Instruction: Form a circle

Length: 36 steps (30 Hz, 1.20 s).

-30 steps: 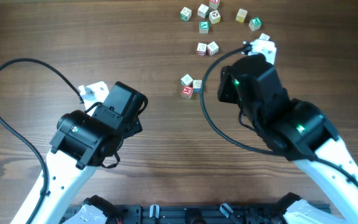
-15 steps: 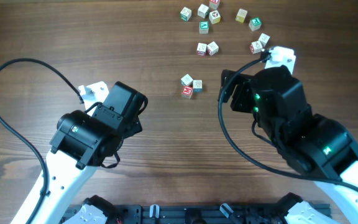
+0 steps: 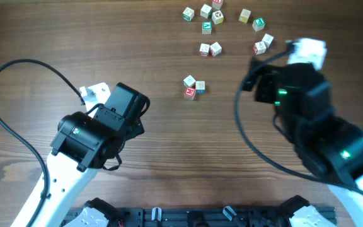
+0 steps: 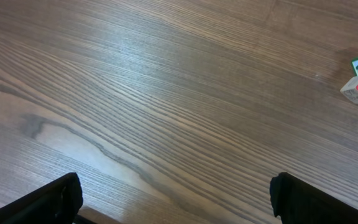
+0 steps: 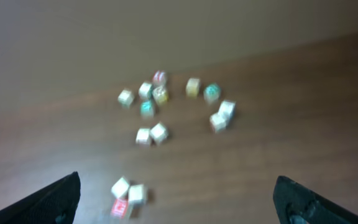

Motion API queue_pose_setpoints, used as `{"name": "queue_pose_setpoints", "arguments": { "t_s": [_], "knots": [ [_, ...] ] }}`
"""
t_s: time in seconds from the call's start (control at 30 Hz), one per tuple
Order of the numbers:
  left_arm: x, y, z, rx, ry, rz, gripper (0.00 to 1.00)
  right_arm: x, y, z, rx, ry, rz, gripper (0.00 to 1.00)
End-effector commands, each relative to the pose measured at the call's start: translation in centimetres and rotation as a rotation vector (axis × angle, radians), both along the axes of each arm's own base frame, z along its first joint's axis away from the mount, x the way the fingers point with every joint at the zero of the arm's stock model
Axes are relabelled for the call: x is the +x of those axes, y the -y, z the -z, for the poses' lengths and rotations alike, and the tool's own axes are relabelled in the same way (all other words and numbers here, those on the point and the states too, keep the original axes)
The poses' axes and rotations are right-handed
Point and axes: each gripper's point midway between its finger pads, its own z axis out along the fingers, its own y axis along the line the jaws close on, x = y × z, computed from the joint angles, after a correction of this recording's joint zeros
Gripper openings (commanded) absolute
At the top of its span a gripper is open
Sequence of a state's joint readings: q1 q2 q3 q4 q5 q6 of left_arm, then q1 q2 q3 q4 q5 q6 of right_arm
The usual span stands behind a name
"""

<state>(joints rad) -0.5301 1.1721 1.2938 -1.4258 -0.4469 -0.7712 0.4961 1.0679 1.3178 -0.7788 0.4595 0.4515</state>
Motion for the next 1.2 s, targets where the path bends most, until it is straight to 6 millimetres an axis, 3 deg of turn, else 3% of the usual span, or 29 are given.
{"name": "queue_pose_setpoints", "arguments": {
  "t_s": [0.0,0.13,0.23,0.37,0.5,0.63,0.87,1.13,1.17],
  "knots": [
    [-0.1,-0.2,0.0,0.003,0.003,0.001,1.00,-1.3,2.4,-1.0,-0.025,0.100,-0.094,1.00],
    [-0.1,-0.2,0.0,0.003,0.003,0.001,1.00,-4.1,5.1,-1.5,-0.002,0.258,-0.066,1.00],
    [-0.1,-0.2,0.0,0.003,0.003,0.001,1.00,-6.8,6.9,-0.2,0.005,0.356,-0.022,1.00],
    [-0.1,-0.2,0.0,0.003,0.003,0.001,1.00,-9.3,8.0,1.4,0.005,0.515,-0.008,1.00],
    [-0.1,-0.2,0.0,0.003,0.003,0.001,1.00,-10.7,7.7,2.0,0.015,0.673,-0.040,1.00],
    [-0.1,-0.2,0.0,0.003,0.003,0.001,1.00,-10.0,7.8,4.3,0.030,0.718,-0.037,1.00],
    [-0.1,-0.2,0.0,0.003,0.003,0.001,1.00,-7.6,7.7,11.2,0.067,0.586,-0.032,1.00],
    [-0.1,-0.2,0.0,0.003,0.003,0.001,1.00,-6.8,7.6,17.7,0.063,0.403,-0.027,1.00],
    [-0.1,-0.2,0.0,0.003,0.003,0.001,1.00,-6.8,7.6,17.7,0.062,0.408,-0.032,1.00]
  ]
}}
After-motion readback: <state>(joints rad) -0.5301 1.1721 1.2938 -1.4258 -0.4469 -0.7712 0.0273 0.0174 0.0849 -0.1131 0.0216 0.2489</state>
